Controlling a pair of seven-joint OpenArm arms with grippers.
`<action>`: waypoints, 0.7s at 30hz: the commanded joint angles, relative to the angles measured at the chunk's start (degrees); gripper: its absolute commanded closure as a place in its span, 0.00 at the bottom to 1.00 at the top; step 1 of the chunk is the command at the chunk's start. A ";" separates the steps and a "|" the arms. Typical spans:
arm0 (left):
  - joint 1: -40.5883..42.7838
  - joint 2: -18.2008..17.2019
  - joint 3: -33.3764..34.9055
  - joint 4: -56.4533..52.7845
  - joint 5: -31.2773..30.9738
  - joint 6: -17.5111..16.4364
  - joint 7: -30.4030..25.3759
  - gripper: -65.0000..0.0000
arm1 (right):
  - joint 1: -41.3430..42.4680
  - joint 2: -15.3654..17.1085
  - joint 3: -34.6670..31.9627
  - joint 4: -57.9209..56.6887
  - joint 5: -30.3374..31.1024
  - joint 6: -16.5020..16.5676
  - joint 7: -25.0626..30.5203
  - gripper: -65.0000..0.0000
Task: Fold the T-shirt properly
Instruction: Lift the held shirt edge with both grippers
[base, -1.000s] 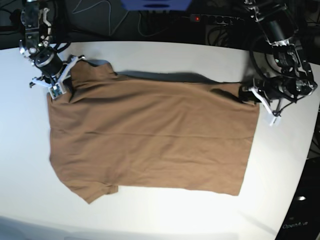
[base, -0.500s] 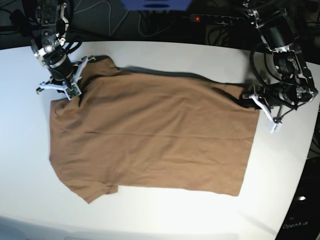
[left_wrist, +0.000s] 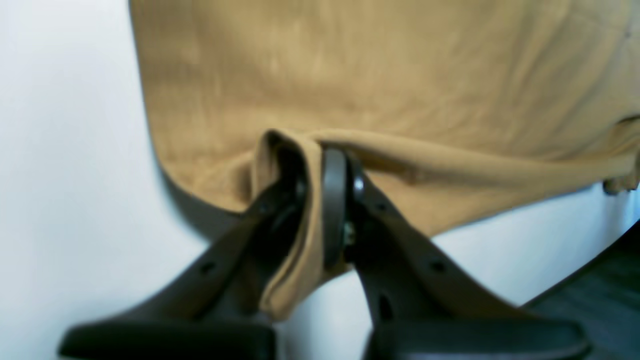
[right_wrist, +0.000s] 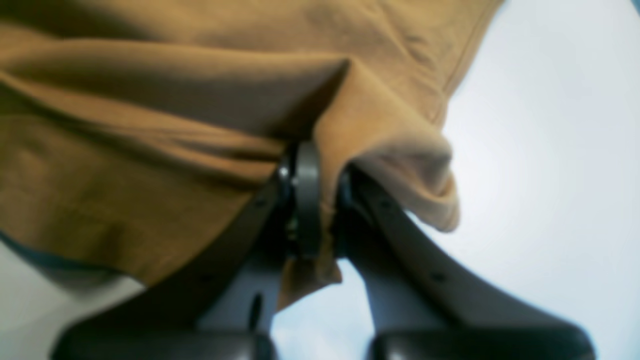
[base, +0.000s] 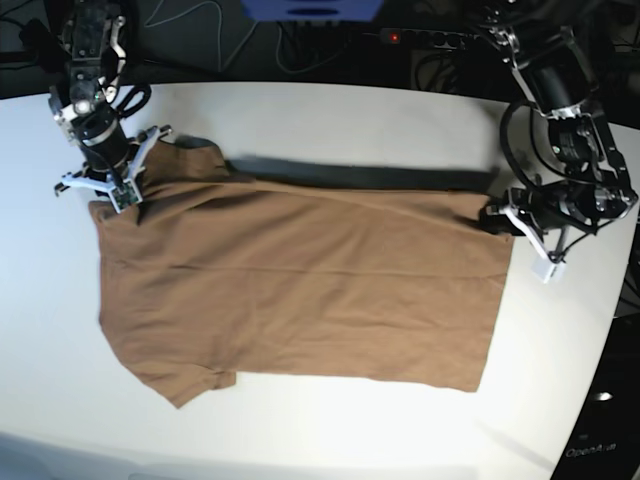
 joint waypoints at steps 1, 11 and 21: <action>-1.06 -0.52 -0.21 1.30 -0.77 0.07 -0.40 0.96 | 0.78 0.69 0.38 1.17 0.14 -0.46 1.18 1.00; -2.82 0.63 -0.21 1.48 -0.33 0.07 -0.49 0.96 | 3.41 0.69 0.30 1.52 0.14 -0.29 1.09 1.00; -4.58 1.68 -0.30 1.48 -0.68 0.07 -0.58 0.96 | 7.63 0.33 0.30 0.99 0.22 2.53 1.18 1.00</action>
